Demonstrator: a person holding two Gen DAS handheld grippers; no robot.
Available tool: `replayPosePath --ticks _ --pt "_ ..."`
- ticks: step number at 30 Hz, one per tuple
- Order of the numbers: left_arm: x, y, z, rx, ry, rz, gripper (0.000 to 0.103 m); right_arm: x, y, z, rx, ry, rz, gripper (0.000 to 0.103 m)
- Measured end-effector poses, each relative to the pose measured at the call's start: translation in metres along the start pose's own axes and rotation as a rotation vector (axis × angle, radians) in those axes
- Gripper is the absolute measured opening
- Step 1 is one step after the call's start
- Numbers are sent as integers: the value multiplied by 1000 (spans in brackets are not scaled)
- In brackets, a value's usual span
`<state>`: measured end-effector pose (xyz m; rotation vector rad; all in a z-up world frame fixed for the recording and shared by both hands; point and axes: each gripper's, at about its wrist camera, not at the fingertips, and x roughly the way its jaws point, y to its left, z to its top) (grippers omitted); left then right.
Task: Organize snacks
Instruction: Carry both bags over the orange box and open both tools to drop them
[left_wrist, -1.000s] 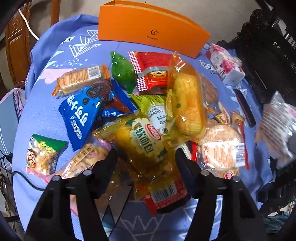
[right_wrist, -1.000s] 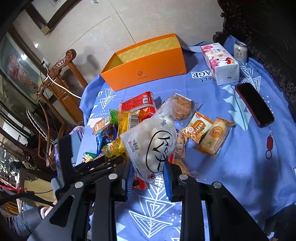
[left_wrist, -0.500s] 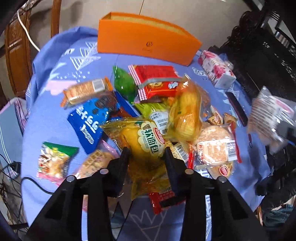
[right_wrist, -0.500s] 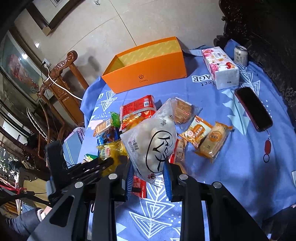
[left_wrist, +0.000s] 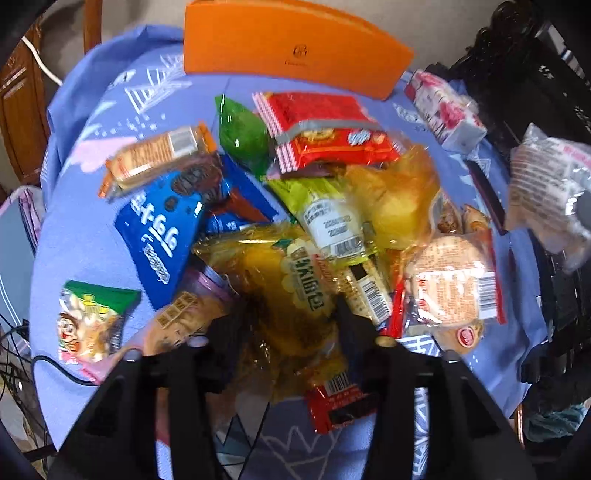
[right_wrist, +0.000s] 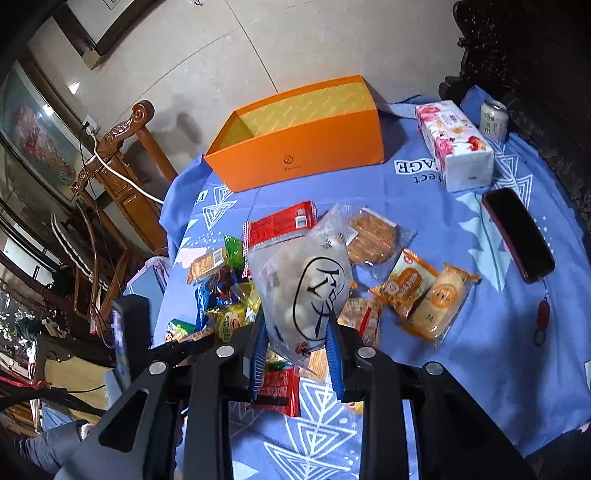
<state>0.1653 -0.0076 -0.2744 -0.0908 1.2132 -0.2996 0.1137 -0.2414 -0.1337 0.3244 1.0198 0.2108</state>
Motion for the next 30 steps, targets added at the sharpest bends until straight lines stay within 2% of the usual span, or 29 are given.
replayPosePath --ticks 2,6,10,13,16,20,25,30 --pt "9 1 2 -8 24 3 58 1 -2 3 3 -1 -10 28" --pt "4 1 3 23 -10 -1 50 1 -3 7 7 -10 -25 28" --pt "-8 4 0 38 -36 -17 48 7 1 7 -11 -5 -31 27" --pt "-16 8 0 26 -48 -23 47 21 0 3 -8 33 -37 25" --pt "-37 12 2 8 -82 -48 46 18 3 7 -12 23 -30 25" --pt "-82 12 15 22 -166 -63 46 -3 14 21 -46 -30 -10 25" --pt "-144 10 74 42 -332 -73 46 -21 27 64 -82 -130 18 25" --pt "-183 10 162 47 -473 -127 46 -19 41 140 -145 -243 56 25"
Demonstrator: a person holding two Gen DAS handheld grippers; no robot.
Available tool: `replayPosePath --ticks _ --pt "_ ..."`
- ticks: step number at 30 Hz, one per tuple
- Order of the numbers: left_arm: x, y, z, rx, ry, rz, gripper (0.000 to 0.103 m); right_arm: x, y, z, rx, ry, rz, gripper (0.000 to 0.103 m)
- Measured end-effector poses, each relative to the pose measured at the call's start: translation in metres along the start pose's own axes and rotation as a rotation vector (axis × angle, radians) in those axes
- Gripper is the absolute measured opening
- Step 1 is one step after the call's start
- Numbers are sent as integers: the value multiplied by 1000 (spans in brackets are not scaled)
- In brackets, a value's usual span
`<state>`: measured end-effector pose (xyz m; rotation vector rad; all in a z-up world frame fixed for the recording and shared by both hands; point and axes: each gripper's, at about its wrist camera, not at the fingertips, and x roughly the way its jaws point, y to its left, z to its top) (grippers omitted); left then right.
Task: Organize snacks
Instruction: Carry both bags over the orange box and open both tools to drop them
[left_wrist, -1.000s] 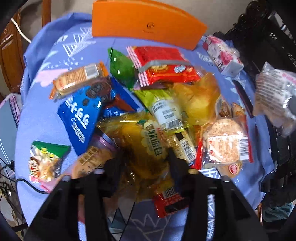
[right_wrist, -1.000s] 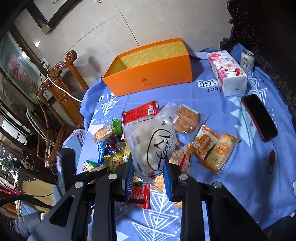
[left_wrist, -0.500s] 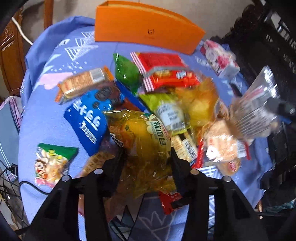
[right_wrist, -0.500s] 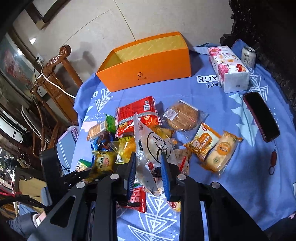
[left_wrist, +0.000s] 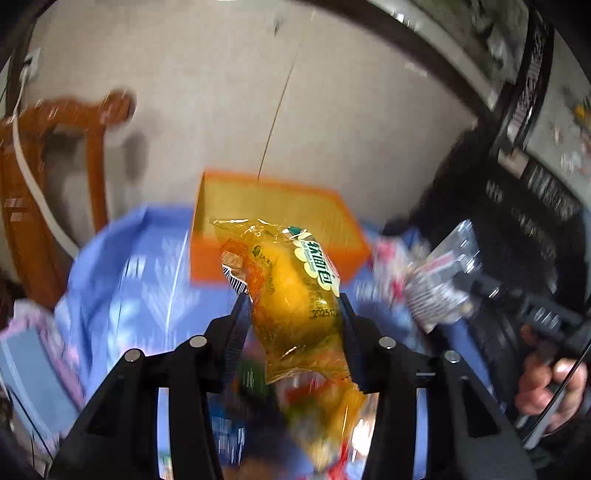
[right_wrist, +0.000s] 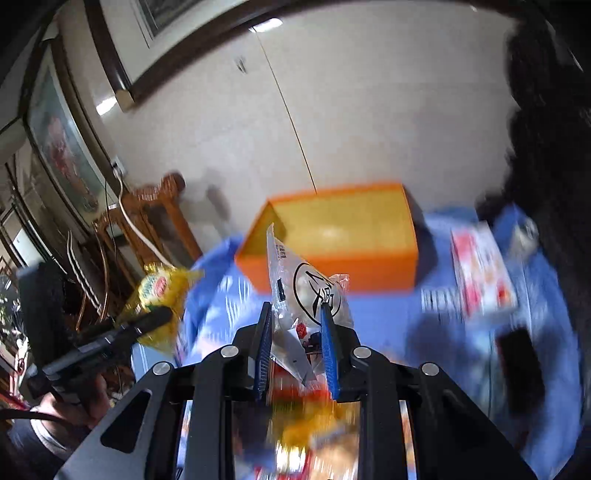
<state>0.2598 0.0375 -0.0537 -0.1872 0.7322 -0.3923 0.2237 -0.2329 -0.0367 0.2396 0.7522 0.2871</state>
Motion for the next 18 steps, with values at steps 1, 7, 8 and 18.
replayPosePath --ticks 1,7,8,18 --pt "7 0 20 2 -15 -7 46 7 0 13 -12 -16 2 25" --pt "64 -3 113 96 -65 13 46 73 -8 93 -64 -61 -10 25" --pt "80 1 127 107 -60 17 46 83 -7 102 -76 -58 -11 28" --pt "86 14 108 19 -60 98 95 66 -22 84 29 -73 -23 84"
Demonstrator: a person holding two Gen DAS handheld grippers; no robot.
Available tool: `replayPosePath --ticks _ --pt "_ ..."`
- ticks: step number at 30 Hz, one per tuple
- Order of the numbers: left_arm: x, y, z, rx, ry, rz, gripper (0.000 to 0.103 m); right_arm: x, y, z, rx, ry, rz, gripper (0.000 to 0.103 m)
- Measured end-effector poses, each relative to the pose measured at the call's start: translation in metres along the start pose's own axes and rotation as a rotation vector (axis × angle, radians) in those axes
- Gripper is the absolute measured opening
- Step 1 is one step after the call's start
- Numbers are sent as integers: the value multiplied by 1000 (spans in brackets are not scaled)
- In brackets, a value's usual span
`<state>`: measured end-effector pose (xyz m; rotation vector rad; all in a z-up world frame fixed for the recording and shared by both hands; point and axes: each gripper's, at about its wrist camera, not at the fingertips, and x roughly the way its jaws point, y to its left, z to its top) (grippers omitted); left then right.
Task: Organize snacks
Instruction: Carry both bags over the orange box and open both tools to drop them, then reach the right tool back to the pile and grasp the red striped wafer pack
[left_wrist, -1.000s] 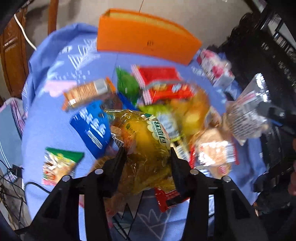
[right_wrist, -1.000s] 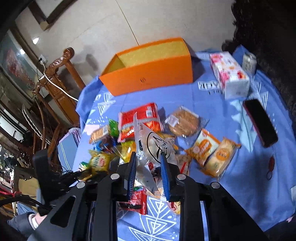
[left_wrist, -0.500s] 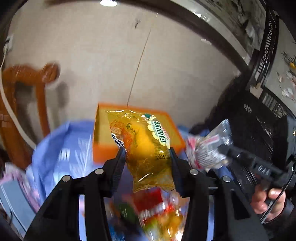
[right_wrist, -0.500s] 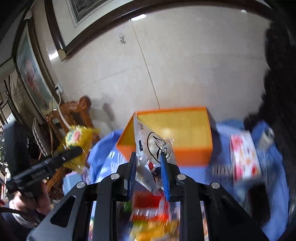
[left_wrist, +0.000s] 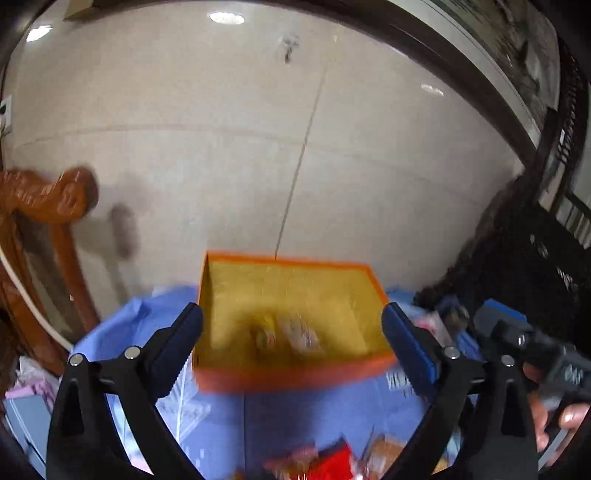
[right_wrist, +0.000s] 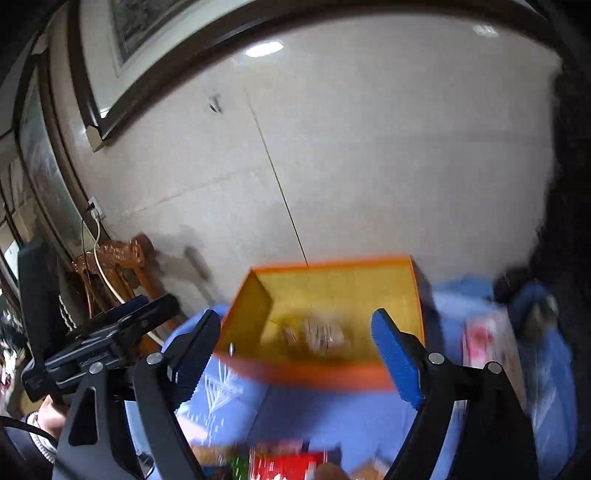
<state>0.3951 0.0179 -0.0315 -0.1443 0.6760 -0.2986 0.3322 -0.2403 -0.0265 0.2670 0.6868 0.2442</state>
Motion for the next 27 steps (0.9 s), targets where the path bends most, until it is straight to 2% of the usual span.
replayPosePath --ticks 3,8,11,15,17,21,25,27 --pt "-20 6 -35 -5 32 18 95 -16 -11 -35 54 49 -27 84" --pt "-70 17 -108 -53 91 21 95 -56 -11 -112 49 146 -76 84" --pt "-95 21 -149 -59 128 29 96 -71 -11 -166 2 225 -71 84" --pt "-124 21 -199 -49 189 41 96 -66 -6 -226 -69 356 -71 84" --pt "-137 19 -215 -48 206 38 96 -58 -14 -247 -39 410 -81 84" --pt "-149 13 -230 -61 217 31 95 -47 -29 -271 61 437 -96 84" --pt "-155 1 -232 -50 216 28 96 -33 -19 -280 43 463 -89 84" --pt "-159 -4 -232 -40 211 29 96 -30 -10 -281 11 454 -88 76"
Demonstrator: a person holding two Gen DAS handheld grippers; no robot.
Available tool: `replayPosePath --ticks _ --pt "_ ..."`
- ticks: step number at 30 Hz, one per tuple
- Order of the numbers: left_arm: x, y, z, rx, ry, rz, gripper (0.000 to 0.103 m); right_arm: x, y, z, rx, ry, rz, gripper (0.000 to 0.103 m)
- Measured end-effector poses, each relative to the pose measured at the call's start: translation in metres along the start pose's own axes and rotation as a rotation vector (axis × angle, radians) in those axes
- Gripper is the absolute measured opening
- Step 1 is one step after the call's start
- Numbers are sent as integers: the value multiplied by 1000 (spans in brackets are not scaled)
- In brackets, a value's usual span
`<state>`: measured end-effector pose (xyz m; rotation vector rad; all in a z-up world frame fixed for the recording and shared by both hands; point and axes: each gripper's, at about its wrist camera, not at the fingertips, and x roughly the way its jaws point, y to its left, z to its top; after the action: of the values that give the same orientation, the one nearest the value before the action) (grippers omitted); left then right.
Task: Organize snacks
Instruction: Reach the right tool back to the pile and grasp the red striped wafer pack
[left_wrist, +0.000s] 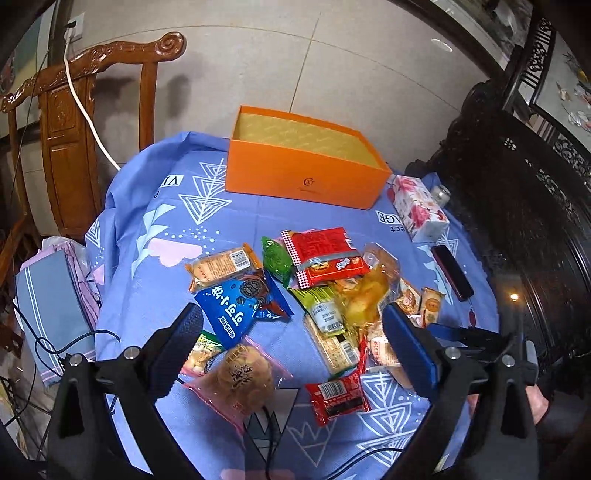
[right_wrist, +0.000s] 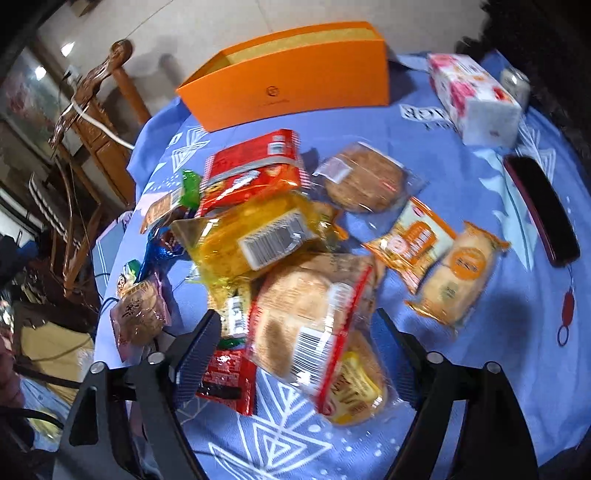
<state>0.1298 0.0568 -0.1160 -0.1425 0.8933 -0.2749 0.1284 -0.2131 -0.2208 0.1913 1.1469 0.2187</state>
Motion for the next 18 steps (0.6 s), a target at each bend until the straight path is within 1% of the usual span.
replayPosePath --ticks 1,2,3,4,5,7,8,9,10,11,13,15,16,17,18 --pt "-2 -1 -1 4 -4 2 96 1 4 0 -15 -2 -1 66" --pt "-3 -2 0 5 -5 4 96 0 9 0 -30 -4 -14 49" --pt "-6 -3 -2 7 -8 5 96 -1 12 0 -43 -9 -16 42" --pt "-7 -3 -2 7 -9 7 96 -2 13 0 -51 -14 -15 31" --pt "-8 -3 -4 3 -8 10 96 0 13 0 -52 -10 -16 28" --pt "-7 -3 -5 -4 4 12 96 7 12 0 -36 19 6 28" --pt "-6 -3 -7 -8 11 17 96 14 9 0 -12 51 37 31" --pt "-5 -3 -8 -10 15 19 96 24 4 -1 33 103 96 35" --pt "-5 -3 -9 -11 20 20 96 30 0 -3 69 135 142 51" --pt "-5 -3 -9 -12 23 22 96 36 -3 -6 111 152 194 56" --pt "-4 -5 -11 -7 31 27 96 41 -4 -8 137 153 230 57" --pt "-4 -6 -11 4 38 34 96 44 1 -7 148 182 257 66" --pt "-4 -6 -11 9 38 38 96 43 4 -6 154 194 277 75" --pt "-4 -6 -10 13 36 43 96 41 6 -6 161 198 298 82" --pt "-4 -5 -9 12 35 46 96 39 7 -6 161 194 302 85"
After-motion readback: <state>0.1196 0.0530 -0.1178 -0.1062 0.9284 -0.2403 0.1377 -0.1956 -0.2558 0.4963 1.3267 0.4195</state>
